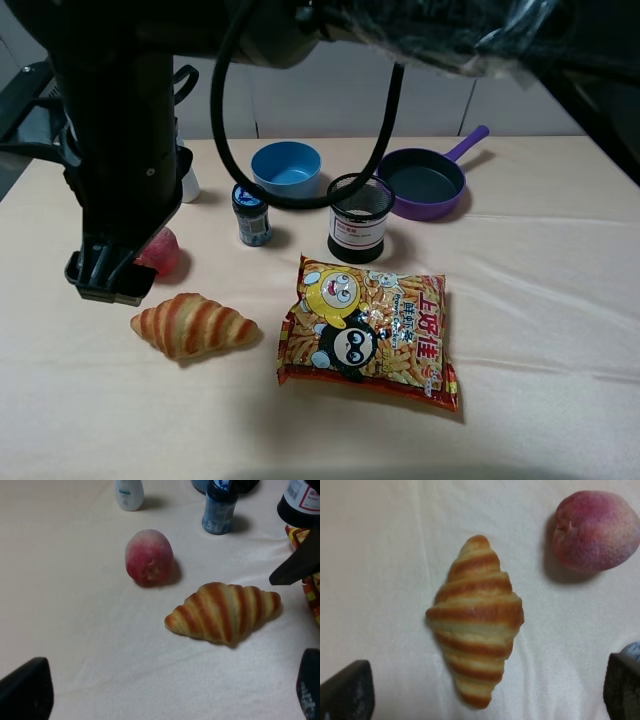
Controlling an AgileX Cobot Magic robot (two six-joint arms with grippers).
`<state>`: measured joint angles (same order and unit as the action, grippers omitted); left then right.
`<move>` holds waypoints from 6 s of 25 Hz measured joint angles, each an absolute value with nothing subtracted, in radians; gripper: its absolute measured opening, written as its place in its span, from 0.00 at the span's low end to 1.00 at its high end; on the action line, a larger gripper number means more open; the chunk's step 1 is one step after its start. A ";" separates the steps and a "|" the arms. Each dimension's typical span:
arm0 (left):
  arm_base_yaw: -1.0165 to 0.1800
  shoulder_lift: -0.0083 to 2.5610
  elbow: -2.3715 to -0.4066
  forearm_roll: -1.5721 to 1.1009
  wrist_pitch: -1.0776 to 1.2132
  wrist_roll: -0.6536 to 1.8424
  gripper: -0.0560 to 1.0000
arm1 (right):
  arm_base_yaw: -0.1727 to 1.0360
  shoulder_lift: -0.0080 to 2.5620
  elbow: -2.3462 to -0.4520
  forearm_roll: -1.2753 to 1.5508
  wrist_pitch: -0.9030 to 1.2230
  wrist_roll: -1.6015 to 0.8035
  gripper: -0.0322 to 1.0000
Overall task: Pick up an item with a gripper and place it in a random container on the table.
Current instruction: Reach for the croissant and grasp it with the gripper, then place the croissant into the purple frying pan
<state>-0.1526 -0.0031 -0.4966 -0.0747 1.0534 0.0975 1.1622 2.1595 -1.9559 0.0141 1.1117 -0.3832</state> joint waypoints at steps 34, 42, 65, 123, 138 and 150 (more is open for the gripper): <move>-0.153 -0.003 -0.497 -0.075 1.053 0.098 0.99 | 1.174 2.374 -1.958 0.007 1.013 -0.390 0.70; -0.153 -0.003 -0.497 -0.075 1.053 0.098 0.99 | 1.174 2.416 -1.958 0.008 0.976 -0.398 0.70; -0.153 -0.003 -0.497 -0.075 1.053 0.098 0.99 | 1.174 2.464 -1.960 0.000 0.922 -0.400 0.70; -0.153 -0.003 -0.497 -0.075 1.053 0.097 0.99 | 1.174 2.471 -1.960 -0.022 0.898 -0.400 0.42; -0.153 -0.003 -0.497 -0.075 1.053 0.097 0.99 | 1.174 2.437 -2.137 -0.016 1.110 -0.404 0.42; -0.153 -0.003 -0.497 -0.075 1.053 0.097 0.99 | 1.091 2.437 -2.329 -0.028 1.214 -0.435 0.42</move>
